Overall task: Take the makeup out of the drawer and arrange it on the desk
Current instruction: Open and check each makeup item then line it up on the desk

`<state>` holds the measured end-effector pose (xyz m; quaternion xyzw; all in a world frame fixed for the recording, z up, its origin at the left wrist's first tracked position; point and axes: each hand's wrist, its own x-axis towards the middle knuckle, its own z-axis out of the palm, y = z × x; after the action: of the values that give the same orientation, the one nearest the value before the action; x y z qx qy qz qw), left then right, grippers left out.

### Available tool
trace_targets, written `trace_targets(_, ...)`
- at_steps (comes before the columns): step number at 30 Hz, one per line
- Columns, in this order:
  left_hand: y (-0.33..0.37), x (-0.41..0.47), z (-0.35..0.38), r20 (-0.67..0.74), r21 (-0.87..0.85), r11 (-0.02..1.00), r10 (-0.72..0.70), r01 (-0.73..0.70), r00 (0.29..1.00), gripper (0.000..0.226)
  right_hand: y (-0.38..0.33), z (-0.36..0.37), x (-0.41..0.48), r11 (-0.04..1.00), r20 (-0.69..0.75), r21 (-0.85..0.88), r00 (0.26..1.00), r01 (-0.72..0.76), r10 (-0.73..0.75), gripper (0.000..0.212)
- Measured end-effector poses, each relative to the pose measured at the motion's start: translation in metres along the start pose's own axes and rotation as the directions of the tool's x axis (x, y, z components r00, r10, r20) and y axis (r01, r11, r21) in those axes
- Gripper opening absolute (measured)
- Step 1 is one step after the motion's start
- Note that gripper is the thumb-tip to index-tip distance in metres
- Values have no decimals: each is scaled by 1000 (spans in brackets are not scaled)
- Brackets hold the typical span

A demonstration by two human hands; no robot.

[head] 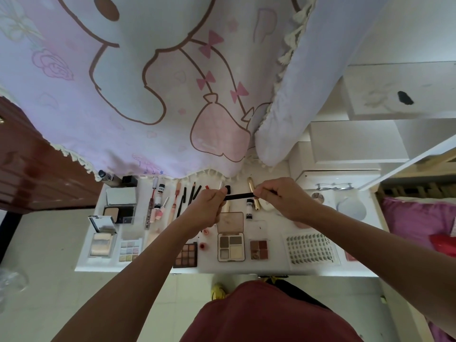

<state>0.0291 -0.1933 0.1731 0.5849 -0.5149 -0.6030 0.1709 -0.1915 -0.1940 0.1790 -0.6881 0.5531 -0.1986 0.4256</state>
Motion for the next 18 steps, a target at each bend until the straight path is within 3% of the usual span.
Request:
trace_targets(4, 1, -2, 1, 19, -6, 1000, -7, 7, 1000, 43, 5, 2, -3, 1000, -1, 11, 1000, 15, -15, 20)
trace_targets(8, -3, -2, 3, 8, 128, 990, 62, -63, 998, 42, 4, 5, -4, 996, 202, -88, 979, -14, 31, 12)
trace_targets(10, -2, -2, 4, 34, 155, 984, 81, -85, 996, 41, 1, 10, -5, 981, 267, -194, 963, 14, 39, 18)
trace_targets(14, 1, -4, 3, 74, 120, 990, 68, -77, 995, 41, -1, 18, -11, 918, 200, -377, 979, 121, -47, 26)
trace_targets(18, 0, -6, 0, 111, 95, 995, 33, -44, 993, 43, -4, 21, -16, 903, 195, -398, 977, 160, -87, 27)
